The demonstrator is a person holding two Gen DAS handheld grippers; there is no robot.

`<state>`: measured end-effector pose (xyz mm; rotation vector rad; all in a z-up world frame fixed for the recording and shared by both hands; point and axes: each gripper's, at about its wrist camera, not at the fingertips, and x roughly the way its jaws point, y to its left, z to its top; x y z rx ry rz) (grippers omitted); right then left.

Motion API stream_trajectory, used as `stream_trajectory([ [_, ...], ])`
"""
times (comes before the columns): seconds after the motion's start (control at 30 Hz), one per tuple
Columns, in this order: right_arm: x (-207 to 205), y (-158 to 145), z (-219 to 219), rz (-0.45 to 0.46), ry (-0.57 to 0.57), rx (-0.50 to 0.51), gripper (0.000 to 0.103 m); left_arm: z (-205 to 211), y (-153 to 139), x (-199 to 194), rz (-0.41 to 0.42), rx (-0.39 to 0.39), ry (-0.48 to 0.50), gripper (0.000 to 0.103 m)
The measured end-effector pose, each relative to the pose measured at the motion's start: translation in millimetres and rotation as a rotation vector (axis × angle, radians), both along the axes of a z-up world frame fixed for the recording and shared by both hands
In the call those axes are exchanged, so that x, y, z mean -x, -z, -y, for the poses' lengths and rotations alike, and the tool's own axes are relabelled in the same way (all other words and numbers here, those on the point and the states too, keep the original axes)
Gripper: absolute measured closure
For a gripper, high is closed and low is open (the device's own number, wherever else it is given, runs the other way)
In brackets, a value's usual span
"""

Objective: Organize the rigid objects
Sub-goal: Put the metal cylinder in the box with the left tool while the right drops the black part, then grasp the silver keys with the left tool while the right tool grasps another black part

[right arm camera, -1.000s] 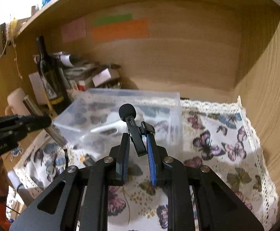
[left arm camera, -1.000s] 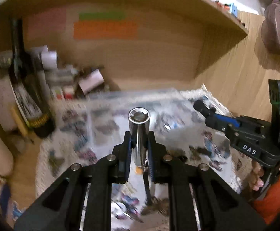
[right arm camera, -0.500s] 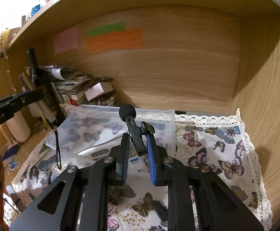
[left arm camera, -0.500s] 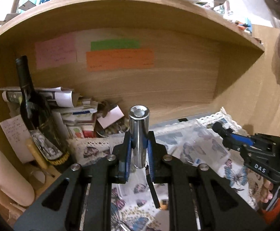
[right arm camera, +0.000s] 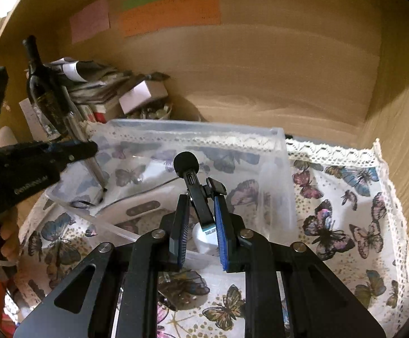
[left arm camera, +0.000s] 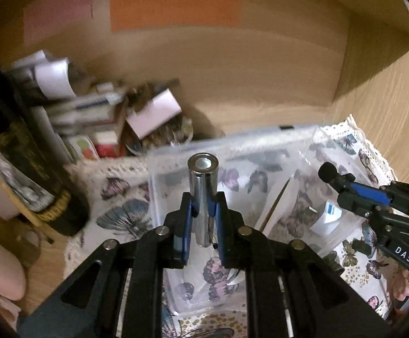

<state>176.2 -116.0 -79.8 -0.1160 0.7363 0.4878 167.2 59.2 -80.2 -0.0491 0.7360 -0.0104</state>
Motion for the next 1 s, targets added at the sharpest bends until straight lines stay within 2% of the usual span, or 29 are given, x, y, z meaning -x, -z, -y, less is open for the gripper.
stream_trajectory([
  [0.2, 1.9, 7.0, -21.8, -0.007, -0.053, 0.050, 0.087, 2.4, 13.1, -4.1, -0.038, 0.013, 0.025, 0.088],
  [0.4, -2.3, 9.1, -27.5, -0.024, -0.065, 0.051, 0.086, 6.4, 10.0, 0.5, -0.029, 0.012, 0.035, 0.087],
  [0.57, 0.2, 6.8, -26.5, -0.025, -0.061, 0.059, 0.084, 5.1, 3.8, 4.7, -0.021, 0.031, 0.045, 0.068],
  [0.67, 4.1, 3.9, -24.3, -0.020, -0.061, 0.047, 0.066, 7.7, -4.7, 13.2, 0.011, 0.027, 0.045, 0.052],
  [0.7, 6.0, 2.7, -23.2, -0.015, -0.064, 0.042, 0.063, 9.3, -9.1, 17.8, 0.029, 0.023, 0.046, 0.050],
  [1.0, 31.7, -17.5, -9.8, 0.054, -0.054, 0.016, 0.055, 15.3, -37.1, 52.8, 0.128, -0.008, 0.034, 0.017],
])
